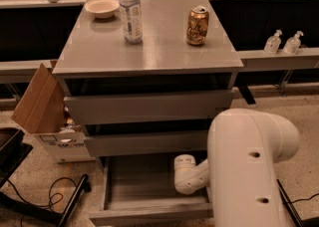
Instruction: Open bottom drawer
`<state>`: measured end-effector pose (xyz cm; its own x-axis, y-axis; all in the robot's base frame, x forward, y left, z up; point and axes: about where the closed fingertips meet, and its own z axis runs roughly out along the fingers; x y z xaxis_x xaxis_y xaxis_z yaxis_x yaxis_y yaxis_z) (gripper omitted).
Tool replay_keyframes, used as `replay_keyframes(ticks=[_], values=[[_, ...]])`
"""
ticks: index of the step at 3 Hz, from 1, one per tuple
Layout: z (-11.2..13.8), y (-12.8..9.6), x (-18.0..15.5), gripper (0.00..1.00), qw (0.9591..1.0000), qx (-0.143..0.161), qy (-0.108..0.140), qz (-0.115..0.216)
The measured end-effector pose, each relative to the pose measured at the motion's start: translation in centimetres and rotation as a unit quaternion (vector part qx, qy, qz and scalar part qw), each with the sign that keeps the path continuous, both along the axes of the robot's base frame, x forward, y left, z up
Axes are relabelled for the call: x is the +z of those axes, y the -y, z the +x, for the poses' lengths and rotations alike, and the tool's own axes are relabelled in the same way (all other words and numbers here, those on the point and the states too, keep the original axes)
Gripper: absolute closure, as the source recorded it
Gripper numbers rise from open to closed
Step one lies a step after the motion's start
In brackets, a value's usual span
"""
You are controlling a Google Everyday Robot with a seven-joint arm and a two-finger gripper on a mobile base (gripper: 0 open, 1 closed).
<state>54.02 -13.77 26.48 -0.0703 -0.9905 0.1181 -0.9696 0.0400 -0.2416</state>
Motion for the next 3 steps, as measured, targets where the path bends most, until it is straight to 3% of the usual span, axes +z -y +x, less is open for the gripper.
replay_keyframes(ticks=[1,2,3], values=[[-0.1,0.7,-0.3,1.00,0.9997,-0.009,-0.001,-0.021],[-0.1,0.7,-0.3,1.00,0.9998,-0.008,-0.001,-0.020],[1.3,-1.2,-2.7,1.00,0.9999,0.006,-0.008,0.012]])
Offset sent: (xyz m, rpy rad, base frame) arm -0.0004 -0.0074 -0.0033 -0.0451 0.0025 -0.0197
